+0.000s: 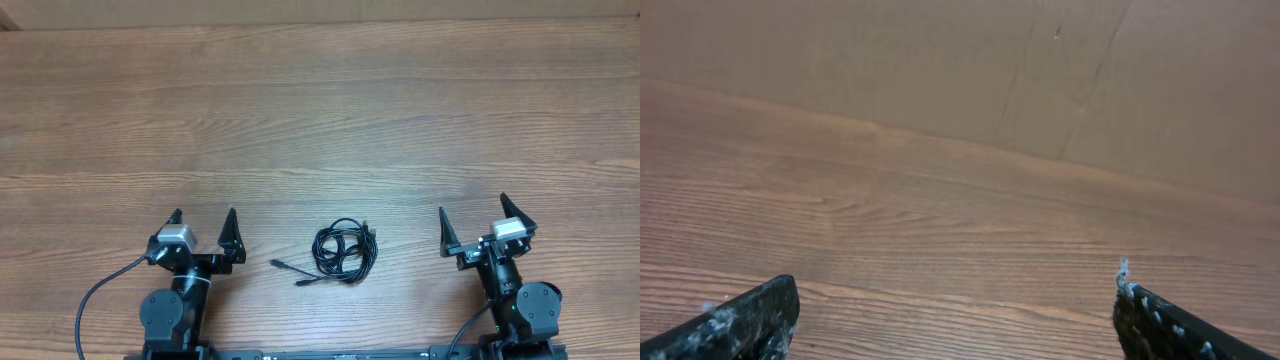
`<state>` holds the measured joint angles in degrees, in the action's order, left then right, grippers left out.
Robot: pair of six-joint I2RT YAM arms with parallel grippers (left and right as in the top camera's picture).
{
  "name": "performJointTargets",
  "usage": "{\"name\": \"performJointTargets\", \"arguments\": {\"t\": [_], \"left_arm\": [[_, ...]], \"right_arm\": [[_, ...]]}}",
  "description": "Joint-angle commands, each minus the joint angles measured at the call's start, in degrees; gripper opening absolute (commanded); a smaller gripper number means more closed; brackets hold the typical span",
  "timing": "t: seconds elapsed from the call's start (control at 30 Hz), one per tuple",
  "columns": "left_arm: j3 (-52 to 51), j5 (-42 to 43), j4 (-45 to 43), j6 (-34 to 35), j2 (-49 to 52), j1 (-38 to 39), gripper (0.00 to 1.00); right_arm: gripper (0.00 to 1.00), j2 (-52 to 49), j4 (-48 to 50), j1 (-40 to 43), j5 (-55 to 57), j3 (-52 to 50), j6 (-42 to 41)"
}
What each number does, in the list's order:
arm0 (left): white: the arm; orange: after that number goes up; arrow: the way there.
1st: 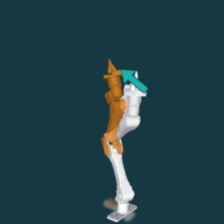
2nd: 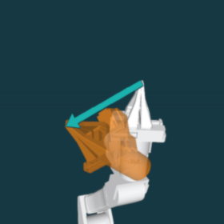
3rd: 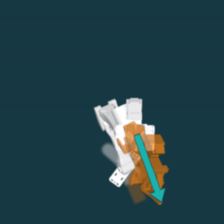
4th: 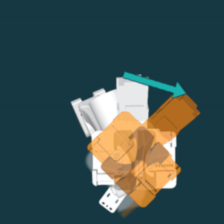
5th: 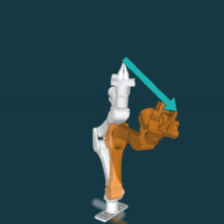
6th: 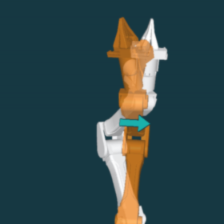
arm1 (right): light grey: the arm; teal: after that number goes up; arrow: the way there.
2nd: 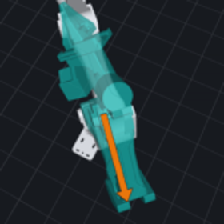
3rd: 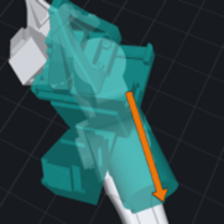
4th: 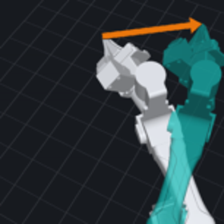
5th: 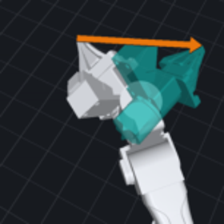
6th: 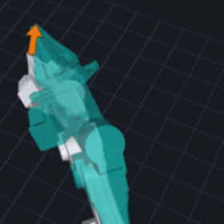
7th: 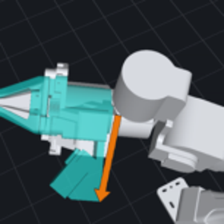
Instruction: Untangle cables
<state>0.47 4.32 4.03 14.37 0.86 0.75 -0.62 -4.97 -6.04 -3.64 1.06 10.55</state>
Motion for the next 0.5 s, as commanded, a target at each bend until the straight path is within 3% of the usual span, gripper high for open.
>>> {"name": "performJointTargets", "arguments": {"t": [0.0,0.47], "left_arm": [[-0.2,1.3,0.0,-1.5,-0.5,0.1,1.0],[5.4,4.6,3.1,-2.0,-0.5,0.1,0.99]], "right_arm": [[1.0,0.4,0.4,0.1,-0.1,-0.6,0.0],[1.0,0.5,0.4,0.1,-0.1,-0.6,0.0]]}}
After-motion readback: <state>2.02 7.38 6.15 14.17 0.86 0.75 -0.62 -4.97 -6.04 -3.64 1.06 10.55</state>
